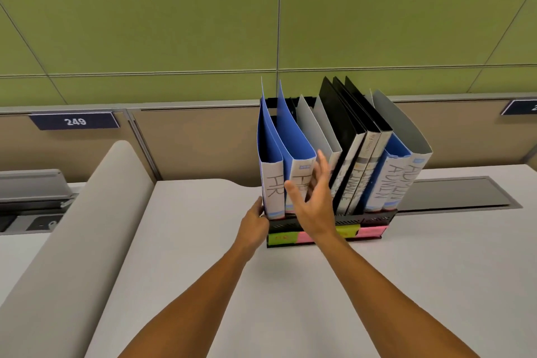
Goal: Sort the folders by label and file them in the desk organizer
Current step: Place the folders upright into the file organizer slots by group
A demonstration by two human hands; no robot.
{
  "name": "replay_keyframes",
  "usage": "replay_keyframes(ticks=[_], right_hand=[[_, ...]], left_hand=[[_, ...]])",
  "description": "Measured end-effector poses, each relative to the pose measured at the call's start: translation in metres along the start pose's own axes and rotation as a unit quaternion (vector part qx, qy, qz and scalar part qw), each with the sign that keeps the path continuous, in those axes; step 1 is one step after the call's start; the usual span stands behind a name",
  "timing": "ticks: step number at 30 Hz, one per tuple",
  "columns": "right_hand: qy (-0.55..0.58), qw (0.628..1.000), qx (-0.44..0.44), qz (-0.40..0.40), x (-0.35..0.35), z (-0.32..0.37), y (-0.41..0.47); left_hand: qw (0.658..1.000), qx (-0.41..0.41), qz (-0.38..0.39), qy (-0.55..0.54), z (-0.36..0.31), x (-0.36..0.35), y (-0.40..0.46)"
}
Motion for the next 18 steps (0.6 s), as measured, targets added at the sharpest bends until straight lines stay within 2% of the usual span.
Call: replay_keyframes(ticks=[3, 6, 9, 12, 16, 18], right_hand=[[-0.116, 0.988, 0.101, -0.024, 0.016, 0.054, 0.031], [-0.264, 0.956, 0.130, 0.020, 0.018, 0.088, 0.055], [-0.385, 0.918, 0.080, 0.044, 0.007, 0.090, 0.053], [-0.446, 0.892, -0.014, 0.078, -0.004, 0.079, 0.052], [-0.449, 0.885, -0.053, 0.114, -0.002, 0.083, 0.065], [-0.442, 0.873, -0.111, 0.174, -0.001, 0.089, 0.079]], left_hand=[[0.999, -0.016, 0.013, 0.025, -0.010, -0.001, -0.003], [0.998, -0.020, 0.017, 0.057, -0.020, 0.000, -0.005], [0.997, -0.010, 0.021, 0.069, -0.019, -0.001, -0.007], [0.997, -0.011, 0.022, 0.067, -0.021, -0.001, -0.007], [0.997, -0.017, 0.029, 0.075, -0.027, 0.000, -0.011], [0.996, -0.019, 0.033, 0.084, -0.028, -0.001, -0.012]])
Point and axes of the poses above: each hand's wrist, its own y-axis towards the middle knuckle, its own x-axis out of the back of the hand, z = x × y, the point moved 3 cm from there along y, towards the middle knuckle, and after that the axes turned 9 degrees about z, right-handed, at the moved point
